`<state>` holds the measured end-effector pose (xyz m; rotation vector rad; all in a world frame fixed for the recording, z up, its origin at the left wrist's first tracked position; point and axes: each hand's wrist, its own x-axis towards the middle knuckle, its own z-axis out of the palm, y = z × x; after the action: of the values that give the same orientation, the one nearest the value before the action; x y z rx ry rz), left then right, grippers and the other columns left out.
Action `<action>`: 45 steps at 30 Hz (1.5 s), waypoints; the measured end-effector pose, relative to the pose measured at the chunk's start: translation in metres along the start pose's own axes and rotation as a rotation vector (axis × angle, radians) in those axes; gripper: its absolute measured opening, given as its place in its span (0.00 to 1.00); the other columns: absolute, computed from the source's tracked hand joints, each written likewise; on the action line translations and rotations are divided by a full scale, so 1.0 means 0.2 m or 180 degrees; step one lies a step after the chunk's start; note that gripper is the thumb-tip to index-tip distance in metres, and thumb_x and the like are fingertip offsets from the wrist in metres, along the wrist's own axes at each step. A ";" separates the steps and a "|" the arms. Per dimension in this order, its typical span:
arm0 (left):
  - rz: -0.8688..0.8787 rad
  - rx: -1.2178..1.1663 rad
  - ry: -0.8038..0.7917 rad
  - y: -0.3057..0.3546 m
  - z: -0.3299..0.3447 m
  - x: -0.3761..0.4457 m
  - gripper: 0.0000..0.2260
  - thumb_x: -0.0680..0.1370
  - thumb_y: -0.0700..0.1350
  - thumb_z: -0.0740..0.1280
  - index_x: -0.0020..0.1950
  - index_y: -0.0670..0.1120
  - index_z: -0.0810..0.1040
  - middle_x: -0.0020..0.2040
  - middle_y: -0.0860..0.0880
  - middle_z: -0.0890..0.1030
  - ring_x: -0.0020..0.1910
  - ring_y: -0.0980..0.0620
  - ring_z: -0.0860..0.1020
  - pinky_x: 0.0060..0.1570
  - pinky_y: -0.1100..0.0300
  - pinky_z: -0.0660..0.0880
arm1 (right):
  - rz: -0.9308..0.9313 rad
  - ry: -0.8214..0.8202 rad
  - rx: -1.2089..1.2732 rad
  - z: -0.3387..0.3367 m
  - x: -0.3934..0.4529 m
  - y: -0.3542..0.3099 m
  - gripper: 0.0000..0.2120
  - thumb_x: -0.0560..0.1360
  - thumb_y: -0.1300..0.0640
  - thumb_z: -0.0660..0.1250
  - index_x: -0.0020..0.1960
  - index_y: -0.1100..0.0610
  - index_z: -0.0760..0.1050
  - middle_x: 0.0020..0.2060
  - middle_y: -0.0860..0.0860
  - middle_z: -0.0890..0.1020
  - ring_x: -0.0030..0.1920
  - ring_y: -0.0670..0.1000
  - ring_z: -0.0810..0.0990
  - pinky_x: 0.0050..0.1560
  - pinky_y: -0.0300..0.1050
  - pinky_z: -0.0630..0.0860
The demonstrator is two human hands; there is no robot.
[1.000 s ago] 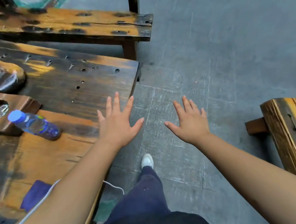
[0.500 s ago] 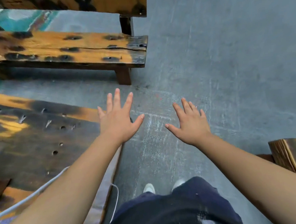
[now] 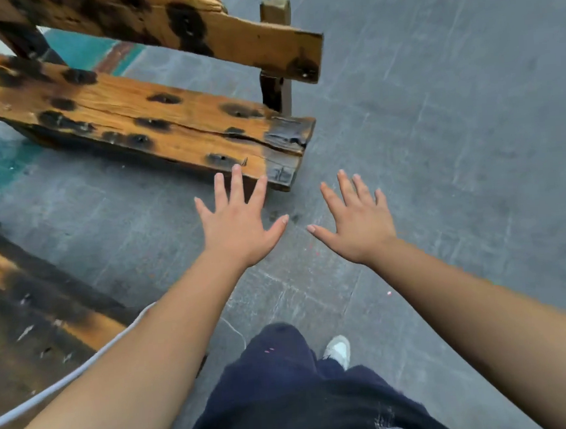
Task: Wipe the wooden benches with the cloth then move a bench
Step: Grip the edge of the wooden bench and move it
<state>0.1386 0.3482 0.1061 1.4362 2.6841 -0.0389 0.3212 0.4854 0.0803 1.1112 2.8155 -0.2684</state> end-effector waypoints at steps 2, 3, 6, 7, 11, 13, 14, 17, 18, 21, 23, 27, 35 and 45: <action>-0.0101 -0.0038 0.0061 0.06 -0.03 0.19 0.39 0.71 0.76 0.44 0.78 0.60 0.45 0.81 0.46 0.43 0.78 0.39 0.43 0.67 0.27 0.50 | -0.0129 -0.0026 -0.0027 -0.08 0.22 0.09 0.44 0.68 0.21 0.36 0.78 0.43 0.44 0.79 0.51 0.43 0.78 0.56 0.42 0.73 0.66 0.48; -0.0157 -0.0060 0.0072 0.08 -0.03 0.29 0.39 0.71 0.76 0.44 0.78 0.60 0.45 0.81 0.46 0.43 0.78 0.39 0.43 0.67 0.27 0.50 | -0.0193 -0.0032 -0.0033 -0.11 0.34 0.13 0.45 0.68 0.21 0.36 0.78 0.43 0.44 0.79 0.51 0.43 0.78 0.56 0.42 0.73 0.66 0.47; -0.0367 -0.0125 0.0074 0.12 -0.01 0.64 0.40 0.70 0.77 0.43 0.78 0.60 0.45 0.81 0.46 0.43 0.78 0.39 0.43 0.67 0.27 0.49 | -0.0441 -0.0048 -0.0139 -0.17 0.74 0.24 0.44 0.69 0.21 0.38 0.78 0.43 0.44 0.79 0.51 0.42 0.78 0.56 0.41 0.73 0.66 0.46; -0.0451 -0.0155 0.0080 0.13 0.00 0.79 0.40 0.70 0.77 0.43 0.78 0.60 0.44 0.80 0.46 0.43 0.78 0.39 0.42 0.67 0.27 0.50 | -0.0536 -0.0070 -0.0191 -0.19 0.90 0.28 0.44 0.69 0.22 0.39 0.79 0.43 0.43 0.79 0.51 0.42 0.78 0.56 0.41 0.73 0.66 0.46; -0.0630 -0.0206 0.0047 0.16 0.03 1.34 0.40 0.70 0.77 0.42 0.78 0.60 0.42 0.80 0.47 0.41 0.78 0.39 0.42 0.67 0.26 0.49 | -0.0661 -0.0141 -0.0301 -0.29 1.45 0.42 0.43 0.70 0.23 0.40 0.79 0.43 0.42 0.79 0.51 0.40 0.78 0.55 0.41 0.74 0.65 0.46; -0.0674 -0.0206 -0.0027 0.18 -0.01 1.58 0.40 0.70 0.77 0.41 0.78 0.60 0.42 0.80 0.46 0.41 0.78 0.39 0.42 0.67 0.26 0.49 | -0.0701 -0.0192 -0.0318 -0.35 1.68 0.50 0.43 0.70 0.23 0.39 0.79 0.44 0.42 0.79 0.51 0.40 0.78 0.54 0.40 0.74 0.65 0.46; -0.0690 -0.0202 -0.0067 0.19 -0.04 1.70 0.40 0.70 0.77 0.41 0.78 0.60 0.42 0.80 0.46 0.41 0.78 0.39 0.42 0.67 0.26 0.49 | -0.0747 -0.0221 -0.0331 -0.39 1.79 0.53 0.43 0.70 0.23 0.39 0.79 0.44 0.42 0.79 0.51 0.40 0.78 0.54 0.40 0.74 0.65 0.46; -0.0814 -0.0321 -0.0078 0.24 -0.10 2.01 0.40 0.70 0.77 0.41 0.78 0.60 0.43 0.80 0.47 0.40 0.78 0.39 0.41 0.67 0.26 0.48 | -0.0882 -0.0241 -0.0355 -0.50 2.11 0.66 0.43 0.70 0.23 0.40 0.79 0.43 0.42 0.79 0.50 0.40 0.78 0.54 0.40 0.74 0.65 0.46; -0.0871 -0.0328 -0.0068 0.26 -0.12 2.11 0.40 0.70 0.77 0.41 0.78 0.60 0.43 0.80 0.47 0.40 0.78 0.39 0.41 0.67 0.26 0.47 | -0.0942 -0.0251 -0.0379 -0.53 2.22 0.70 0.43 0.70 0.23 0.39 0.78 0.43 0.41 0.79 0.50 0.40 0.78 0.54 0.40 0.74 0.65 0.46; -0.1114 -0.0384 -0.0058 0.32 -0.13 2.40 0.40 0.69 0.77 0.39 0.77 0.61 0.42 0.80 0.48 0.39 0.78 0.40 0.40 0.67 0.27 0.47 | -0.1201 -0.0292 -0.0399 -0.59 2.59 0.81 0.43 0.69 0.22 0.38 0.78 0.43 0.41 0.79 0.50 0.41 0.78 0.53 0.40 0.74 0.65 0.46; -0.1322 -0.0453 -0.0028 0.36 -0.12 2.60 0.40 0.69 0.78 0.39 0.77 0.62 0.41 0.80 0.49 0.39 0.78 0.41 0.40 0.67 0.27 0.46 | -0.1384 -0.0323 -0.0395 -0.60 2.85 0.89 0.43 0.70 0.23 0.39 0.78 0.43 0.42 0.79 0.50 0.42 0.78 0.53 0.40 0.74 0.65 0.46; -0.1813 -0.0546 -0.0031 0.50 -0.05 3.02 0.40 0.68 0.78 0.39 0.77 0.62 0.40 0.80 0.49 0.38 0.78 0.41 0.40 0.67 0.27 0.46 | -0.1870 -0.0449 -0.0495 -0.62 3.39 1.08 0.42 0.71 0.23 0.40 0.79 0.44 0.41 0.79 0.50 0.41 0.78 0.53 0.40 0.74 0.64 0.46; -0.2994 -0.1006 -0.0191 0.78 0.00 3.61 0.40 0.68 0.78 0.39 0.77 0.62 0.40 0.80 0.50 0.38 0.78 0.42 0.40 0.69 0.28 0.47 | -0.3080 -0.0831 -0.1100 -0.72 4.25 1.24 0.40 0.72 0.26 0.39 0.79 0.44 0.40 0.79 0.50 0.40 0.78 0.53 0.39 0.74 0.64 0.45; -0.4225 -0.1503 -0.0445 0.64 0.26 3.97 0.38 0.71 0.75 0.41 0.77 0.60 0.39 0.80 0.50 0.36 0.78 0.42 0.39 0.69 0.30 0.47 | -0.4599 -0.0992 -0.1482 -0.56 4.89 0.68 0.37 0.74 0.29 0.41 0.78 0.46 0.41 0.79 0.51 0.41 0.78 0.53 0.41 0.75 0.63 0.47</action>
<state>-0.1893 1.0745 -0.0197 -0.5352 2.6897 0.3417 -0.3010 1.2570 0.0171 -1.0304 2.5648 0.1312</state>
